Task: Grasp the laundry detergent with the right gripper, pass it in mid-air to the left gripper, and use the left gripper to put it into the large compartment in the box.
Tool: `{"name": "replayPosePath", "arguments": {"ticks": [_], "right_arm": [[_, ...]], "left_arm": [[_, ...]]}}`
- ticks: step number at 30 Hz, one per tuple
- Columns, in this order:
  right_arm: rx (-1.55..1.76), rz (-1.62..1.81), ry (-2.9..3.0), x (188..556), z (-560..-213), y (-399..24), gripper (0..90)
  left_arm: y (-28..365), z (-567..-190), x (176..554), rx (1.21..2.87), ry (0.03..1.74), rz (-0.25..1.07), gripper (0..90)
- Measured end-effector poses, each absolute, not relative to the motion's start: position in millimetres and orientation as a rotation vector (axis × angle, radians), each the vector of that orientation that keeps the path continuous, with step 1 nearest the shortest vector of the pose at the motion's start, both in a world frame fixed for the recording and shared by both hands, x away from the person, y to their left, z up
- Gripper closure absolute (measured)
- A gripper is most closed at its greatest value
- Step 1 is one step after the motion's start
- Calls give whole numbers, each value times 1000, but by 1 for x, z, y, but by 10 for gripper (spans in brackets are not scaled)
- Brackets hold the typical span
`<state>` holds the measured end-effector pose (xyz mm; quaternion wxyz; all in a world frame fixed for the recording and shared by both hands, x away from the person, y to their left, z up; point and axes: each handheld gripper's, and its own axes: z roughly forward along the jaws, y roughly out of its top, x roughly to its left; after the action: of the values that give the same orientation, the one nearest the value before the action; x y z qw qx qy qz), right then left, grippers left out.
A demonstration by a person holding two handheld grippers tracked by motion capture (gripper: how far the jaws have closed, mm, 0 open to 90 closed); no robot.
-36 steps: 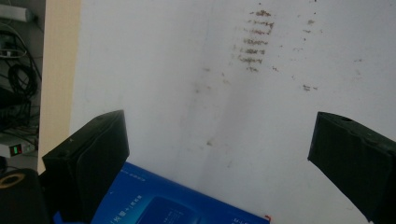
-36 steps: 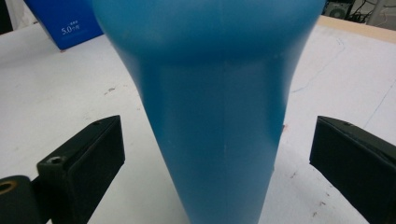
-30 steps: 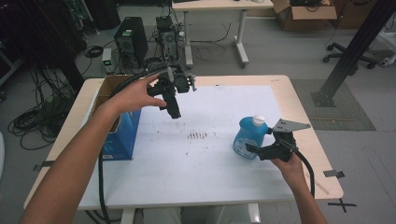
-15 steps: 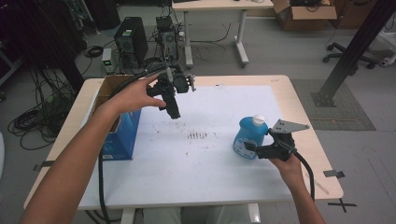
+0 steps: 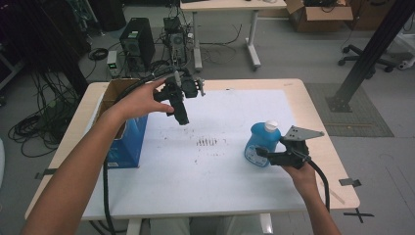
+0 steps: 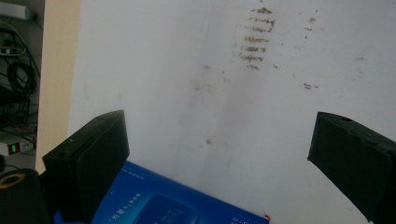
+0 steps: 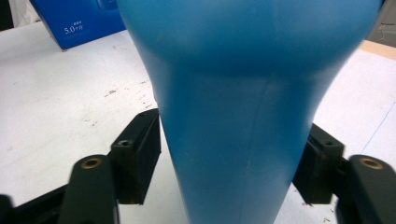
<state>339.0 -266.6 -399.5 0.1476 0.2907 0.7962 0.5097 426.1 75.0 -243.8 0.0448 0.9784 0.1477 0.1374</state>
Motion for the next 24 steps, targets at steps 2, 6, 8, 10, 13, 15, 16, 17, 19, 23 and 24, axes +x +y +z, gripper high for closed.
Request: {"name": "replayPosePath", "arguments": {"ticks": [2, 6, 8, 10, 13, 15, 16, 17, 19, 23, 24], "right_arm": [[838, 1477, 2280, 339, -399, -267, 367], [837, 1475, 2273, 339, -399, -267, 402], [839, 1477, 2269, 339, -399, -267, 410], [838, 1478, 2270, 339, -399, -268, 414], [833, 1474, 2267, 339, -399, -267, 418], [831, 1471, 2268, 339, -399, -267, 422], [826, 1467, 2268, 339, -398, -267, 424], [825, 1466, 2266, 339, -398, -267, 425], [819, 1459, 2259, 338, -398, -266, 434], [807, 1438, 2259, 337, -396, -266, 442], [808, 1434, 2259, 336, -396, -265, 444]], "left_arm": [[75, -244, 426, 2989, 450, 421, 54], [75, -243, 425, 2989, 449, 423, 54], [75, -243, 425, 2989, 451, 423, 54], [75, -243, 425, 2989, 451, 424, 54], [75, -243, 424, 2989, 452, 422, 54], [75, -243, 424, 2990, 452, 421, 54], [75, -243, 424, 2989, 453, 419, 53], [75, -243, 423, 2982, 458, 415, 54], [74, -242, 422, 2990, 447, 415, 53], [75, -242, 420, 2994, 448, 414, 54], [75, -242, 420, 2994, 448, 414, 54]]}}
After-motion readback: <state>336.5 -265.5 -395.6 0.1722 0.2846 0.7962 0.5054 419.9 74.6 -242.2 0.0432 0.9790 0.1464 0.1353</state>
